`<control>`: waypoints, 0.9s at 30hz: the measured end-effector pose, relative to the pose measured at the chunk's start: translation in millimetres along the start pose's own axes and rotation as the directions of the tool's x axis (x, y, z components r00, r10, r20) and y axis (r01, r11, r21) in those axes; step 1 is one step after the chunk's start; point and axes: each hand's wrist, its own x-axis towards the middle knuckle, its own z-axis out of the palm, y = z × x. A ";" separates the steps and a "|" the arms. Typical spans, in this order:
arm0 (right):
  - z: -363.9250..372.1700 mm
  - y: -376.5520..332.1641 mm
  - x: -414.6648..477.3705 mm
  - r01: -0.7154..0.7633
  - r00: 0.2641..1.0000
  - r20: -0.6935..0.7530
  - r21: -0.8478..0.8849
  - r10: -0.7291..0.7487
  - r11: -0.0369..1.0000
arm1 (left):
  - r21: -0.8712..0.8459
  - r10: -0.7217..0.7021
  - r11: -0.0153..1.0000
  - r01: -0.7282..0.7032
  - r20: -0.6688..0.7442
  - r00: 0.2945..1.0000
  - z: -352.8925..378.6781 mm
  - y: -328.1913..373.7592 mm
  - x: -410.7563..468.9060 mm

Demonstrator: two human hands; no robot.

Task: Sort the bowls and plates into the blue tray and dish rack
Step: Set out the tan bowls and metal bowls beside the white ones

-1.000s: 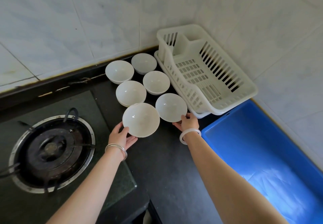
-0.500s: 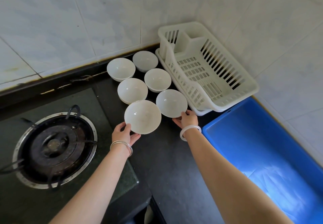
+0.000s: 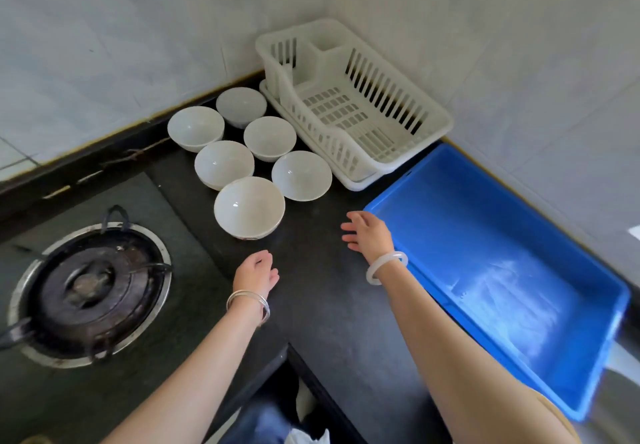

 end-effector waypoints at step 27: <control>-222.5 207.8 -249.8 -0.343 0.710 -0.704 -0.338 0.007 0.876 | 0.550 0.013 0.289 -0.783 0.816 0.578 173.1 -139.2 -214.2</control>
